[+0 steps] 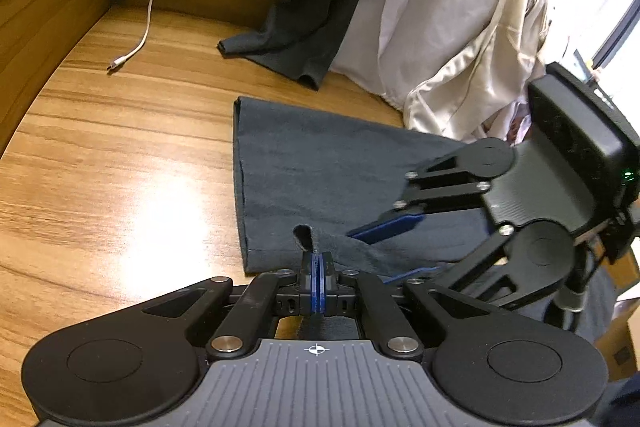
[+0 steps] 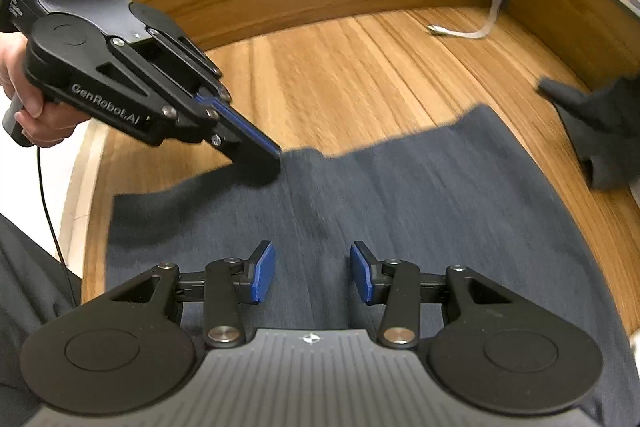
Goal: Fold clothes
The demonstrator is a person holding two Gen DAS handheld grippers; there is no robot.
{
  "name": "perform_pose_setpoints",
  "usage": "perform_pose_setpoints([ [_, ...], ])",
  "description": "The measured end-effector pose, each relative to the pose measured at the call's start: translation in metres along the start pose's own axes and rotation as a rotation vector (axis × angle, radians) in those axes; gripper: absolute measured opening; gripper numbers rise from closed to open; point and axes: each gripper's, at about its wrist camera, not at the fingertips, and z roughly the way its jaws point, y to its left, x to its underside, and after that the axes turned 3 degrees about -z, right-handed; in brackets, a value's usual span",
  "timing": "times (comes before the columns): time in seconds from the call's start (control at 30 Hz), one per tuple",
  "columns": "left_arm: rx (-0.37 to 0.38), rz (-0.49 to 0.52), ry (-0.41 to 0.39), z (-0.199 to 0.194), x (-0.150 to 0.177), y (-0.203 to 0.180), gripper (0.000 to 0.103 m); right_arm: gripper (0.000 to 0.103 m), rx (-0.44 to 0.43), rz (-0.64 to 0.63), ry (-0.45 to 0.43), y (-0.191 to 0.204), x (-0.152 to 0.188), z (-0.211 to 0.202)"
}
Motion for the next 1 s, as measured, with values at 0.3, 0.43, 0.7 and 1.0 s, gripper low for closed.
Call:
perform_pose_setpoints([
  [0.3,-0.004,0.015,-0.009,-0.014,0.002,0.003,0.01,0.008,-0.082,-0.07,0.023,0.008,-0.017,0.005],
  [0.43,-0.03,0.184,0.002,-0.027,0.0,-0.008,0.049,0.008,-0.069,-0.112,0.04,0.015,-0.021,0.002],
  [0.7,-0.072,0.461,0.057,-0.025,-0.002,-0.023,0.045,0.012,-0.048,-0.167,0.026,0.026,-0.029,-0.008],
  [1.0,-0.054,0.41,0.101,-0.025,0.019,-0.017,0.045,0.014,-0.021,-0.105,0.001,0.027,-0.025,-0.014],
])
